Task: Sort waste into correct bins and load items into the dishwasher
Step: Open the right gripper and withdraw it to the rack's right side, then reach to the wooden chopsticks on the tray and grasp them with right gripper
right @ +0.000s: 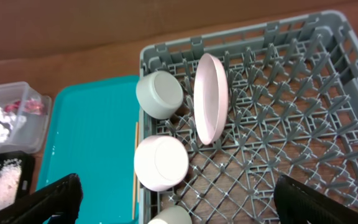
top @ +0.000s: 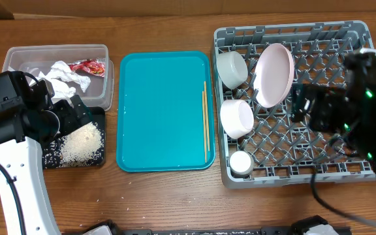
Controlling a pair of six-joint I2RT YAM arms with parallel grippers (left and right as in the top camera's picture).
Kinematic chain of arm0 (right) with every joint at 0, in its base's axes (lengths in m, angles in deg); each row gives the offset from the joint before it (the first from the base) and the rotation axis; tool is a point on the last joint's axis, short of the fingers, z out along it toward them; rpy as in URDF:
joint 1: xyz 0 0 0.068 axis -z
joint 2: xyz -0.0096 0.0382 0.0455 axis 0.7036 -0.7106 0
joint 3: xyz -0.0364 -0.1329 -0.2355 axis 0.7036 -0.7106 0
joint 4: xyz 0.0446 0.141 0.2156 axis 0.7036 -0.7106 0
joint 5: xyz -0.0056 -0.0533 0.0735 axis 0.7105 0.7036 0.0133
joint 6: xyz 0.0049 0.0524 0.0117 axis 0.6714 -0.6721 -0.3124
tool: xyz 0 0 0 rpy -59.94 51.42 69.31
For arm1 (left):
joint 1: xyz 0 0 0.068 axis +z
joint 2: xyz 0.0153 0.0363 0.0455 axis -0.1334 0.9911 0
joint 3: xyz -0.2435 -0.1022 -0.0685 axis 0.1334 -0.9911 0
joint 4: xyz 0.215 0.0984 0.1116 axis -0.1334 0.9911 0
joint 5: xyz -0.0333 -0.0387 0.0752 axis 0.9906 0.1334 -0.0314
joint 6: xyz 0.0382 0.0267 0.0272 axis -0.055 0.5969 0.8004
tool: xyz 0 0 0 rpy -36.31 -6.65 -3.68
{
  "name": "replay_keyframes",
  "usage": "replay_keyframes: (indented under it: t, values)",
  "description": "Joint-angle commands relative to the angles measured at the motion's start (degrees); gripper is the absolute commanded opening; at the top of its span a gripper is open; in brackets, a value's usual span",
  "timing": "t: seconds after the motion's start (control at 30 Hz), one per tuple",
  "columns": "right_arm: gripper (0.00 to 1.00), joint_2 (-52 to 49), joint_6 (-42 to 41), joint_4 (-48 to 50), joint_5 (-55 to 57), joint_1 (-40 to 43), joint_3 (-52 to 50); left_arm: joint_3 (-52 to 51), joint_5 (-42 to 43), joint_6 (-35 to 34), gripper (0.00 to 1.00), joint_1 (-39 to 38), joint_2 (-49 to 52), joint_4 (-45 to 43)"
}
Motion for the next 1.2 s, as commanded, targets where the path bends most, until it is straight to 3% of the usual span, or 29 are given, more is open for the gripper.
replay_keyframes:
  t: [0.0, 0.4, 0.53, 0.73, 1.07, 1.17]
  values:
    - [1.0, -3.0, 0.0, 0.3, -3.4, 0.3, -0.1, 0.3, 0.5, 0.6, 1.0, 0.1, -0.5, -0.2]
    - [1.0, -16.3, 0.0, 18.8, -17.7, 0.2, -0.1, 0.3, 0.5, 0.6, 1.0, 0.2, -0.5, -0.2]
    - [1.0, -20.2, -4.7, 21.8, -20.6, 0.2, -0.1, 0.3, 0.5, 0.6, 1.0, 0.2, -0.5, -0.2]
    - [1.0, -22.6, -0.7, 25.3, -31.3, -1.0, -0.1, 0.3, 0.5, 0.6, 1.0, 0.2, -0.5, -0.2]
    - [1.0, -29.7, -0.7, 24.3, -7.6, -17.4, -0.1, 0.3, 0.5, 0.6, 1.0, 0.2, -0.5, -0.2]
    - [1.0, -33.4, -0.9, 23.5, -7.7, -19.0, -0.1, 0.3, 0.5, 0.6, 1.0, 0.1, -0.5, -0.2]
